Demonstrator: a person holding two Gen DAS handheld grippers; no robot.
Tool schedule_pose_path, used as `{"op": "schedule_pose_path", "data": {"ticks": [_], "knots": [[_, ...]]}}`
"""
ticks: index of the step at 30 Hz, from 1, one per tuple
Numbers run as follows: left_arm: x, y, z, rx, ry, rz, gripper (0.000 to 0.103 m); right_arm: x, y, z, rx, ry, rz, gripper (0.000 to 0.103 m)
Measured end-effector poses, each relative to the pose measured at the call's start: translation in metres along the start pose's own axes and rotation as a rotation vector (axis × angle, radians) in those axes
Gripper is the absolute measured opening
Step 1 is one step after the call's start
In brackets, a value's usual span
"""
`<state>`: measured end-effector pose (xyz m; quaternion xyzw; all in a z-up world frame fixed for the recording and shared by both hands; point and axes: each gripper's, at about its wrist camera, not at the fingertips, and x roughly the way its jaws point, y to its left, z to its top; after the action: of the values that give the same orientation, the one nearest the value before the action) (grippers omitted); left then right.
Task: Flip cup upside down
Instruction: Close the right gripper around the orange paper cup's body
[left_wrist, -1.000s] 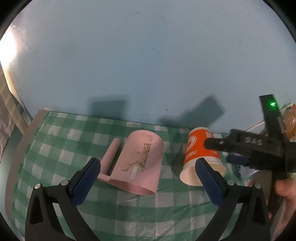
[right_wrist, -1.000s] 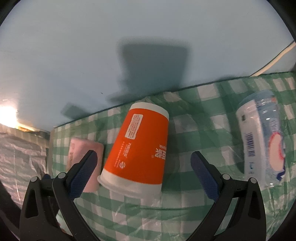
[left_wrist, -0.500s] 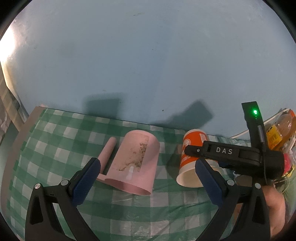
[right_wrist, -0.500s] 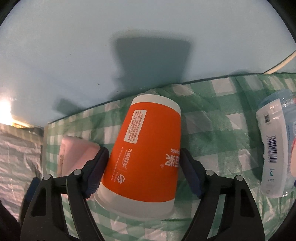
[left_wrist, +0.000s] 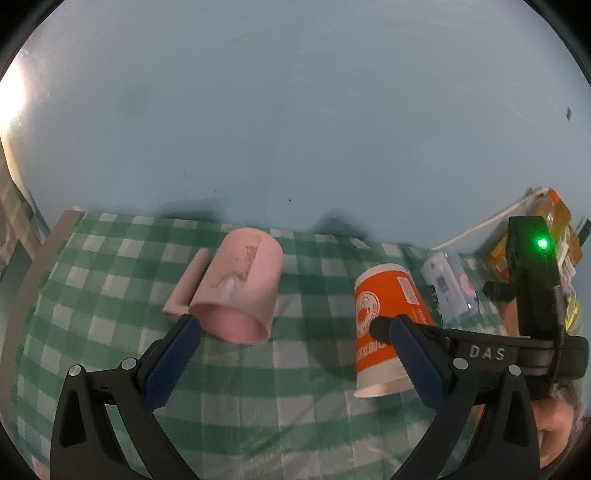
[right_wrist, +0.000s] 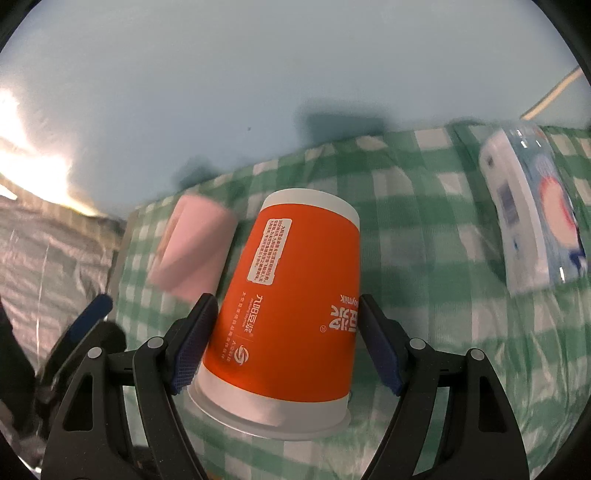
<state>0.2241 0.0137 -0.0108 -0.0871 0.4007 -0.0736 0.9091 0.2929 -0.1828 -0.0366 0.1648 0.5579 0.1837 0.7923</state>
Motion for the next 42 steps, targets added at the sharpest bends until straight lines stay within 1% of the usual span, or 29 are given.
{"op": "schedule_pose_path", "data": {"ticks": [3, 8, 15, 23, 26, 29, 33, 34, 36, 42], "knots": [[-0.005, -0.006, -0.012, 0.026, 0.016, -0.007, 0.103, -0.006, 0.0, -0.015, -0.017, 0.007, 0.019, 0.077], [-0.016, -0.008, -0.029, 0.019, 0.03, -0.039, 0.103, -0.008, 0.002, -0.037, -0.03, 0.018, 0.029, 0.077], [-0.027, -0.009, -0.038, 0.022, 0.034, -0.057, 0.103, -0.007, 0.002, -0.057, -0.037, 0.048, 0.052, 0.077], [-0.023, 0.002, -0.042, -0.013, 0.055, -0.065, 0.103, -0.005, 0.003, -0.069, -0.023, 0.063, 0.074, 0.078], [-0.02, 0.002, -0.043, -0.005, 0.053, -0.051, 0.103, -0.003, 0.003, -0.068, -0.024, 0.067, 0.076, 0.078], [-0.017, 0.003, -0.043, -0.015, 0.055, -0.056, 0.103, -0.002, 0.003, -0.069, -0.016, 0.068, 0.076, 0.079], [-0.014, 0.002, -0.042, -0.016, 0.06, -0.053, 0.103, -0.003, 0.001, -0.07, -0.015, 0.05, 0.05, 0.08], [-0.013, 0.002, -0.042, -0.016, 0.061, -0.054, 0.103, -0.003, 0.0, -0.07, -0.012, 0.049, 0.048, 0.08], [-0.012, 0.001, -0.043, -0.015, 0.067, -0.057, 0.103, -0.005, -0.002, -0.07, -0.006, 0.038, 0.053, 0.088], [-0.012, -0.002, -0.042, -0.014, 0.072, -0.068, 0.103, -0.019, -0.011, -0.07, 0.011, 0.003, 0.068, 0.09]]}}
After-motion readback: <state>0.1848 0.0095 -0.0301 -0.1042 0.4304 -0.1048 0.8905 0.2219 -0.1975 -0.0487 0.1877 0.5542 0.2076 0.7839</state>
